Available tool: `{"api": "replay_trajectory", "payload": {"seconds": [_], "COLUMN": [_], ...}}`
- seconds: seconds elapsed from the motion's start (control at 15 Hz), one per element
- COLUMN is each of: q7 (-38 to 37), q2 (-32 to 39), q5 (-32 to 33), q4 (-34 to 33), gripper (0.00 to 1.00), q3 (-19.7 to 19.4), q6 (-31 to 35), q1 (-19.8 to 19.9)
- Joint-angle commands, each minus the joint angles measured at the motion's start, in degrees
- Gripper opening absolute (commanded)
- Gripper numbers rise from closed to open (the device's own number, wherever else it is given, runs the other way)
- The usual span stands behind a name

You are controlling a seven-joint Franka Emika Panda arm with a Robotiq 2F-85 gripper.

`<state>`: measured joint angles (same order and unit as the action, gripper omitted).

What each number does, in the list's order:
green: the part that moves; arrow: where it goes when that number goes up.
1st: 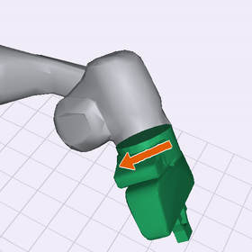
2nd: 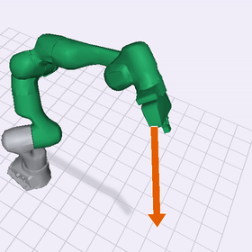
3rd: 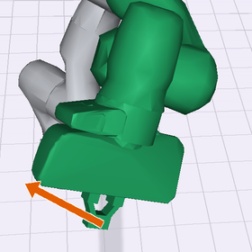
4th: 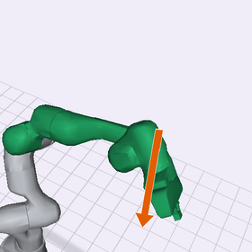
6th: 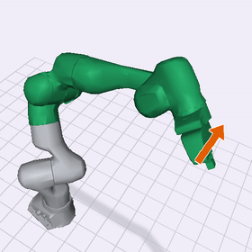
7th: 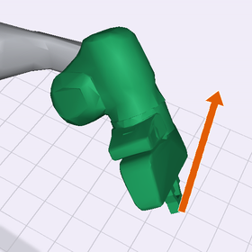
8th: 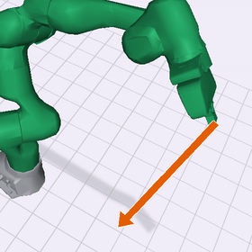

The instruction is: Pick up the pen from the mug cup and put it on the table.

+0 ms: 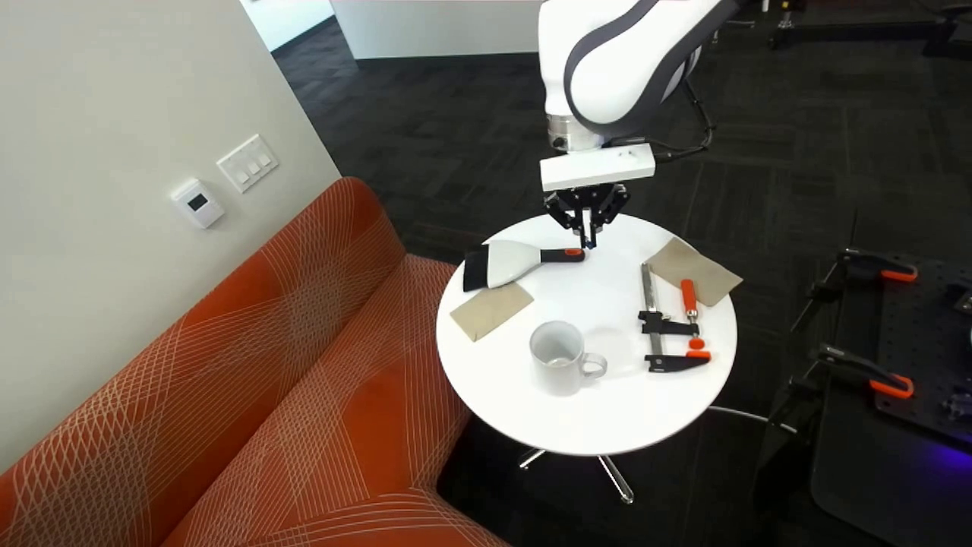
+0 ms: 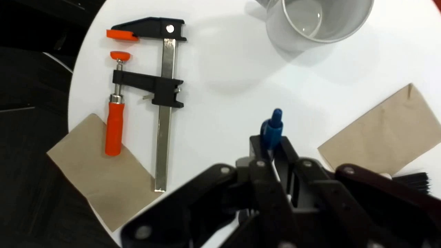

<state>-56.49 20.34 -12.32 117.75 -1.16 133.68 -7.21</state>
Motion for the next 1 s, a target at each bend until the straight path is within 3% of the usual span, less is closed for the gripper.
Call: {"api": "replay_trajectory", "payload": {"seconds": [0.0, 0.4, 0.87, 0.93], "q7": [-3.18, -6.06, -7.27, -7.12], "q2": [6.44, 16.49, 23.04, 23.52], "q5": [1.94, 4.26, 5.12, 5.01], "q4": [-4.14, -10.25, -15.92, -16.46], "gripper": [0.03, 0.03, 0.03, 0.28], "q3": [-0.97, -3.10, -3.60, -3.54], "q6": [2.21, 5.12, 4.84, 4.64], "q1": [-0.52, -2.51, -4.16, -4.27]}}
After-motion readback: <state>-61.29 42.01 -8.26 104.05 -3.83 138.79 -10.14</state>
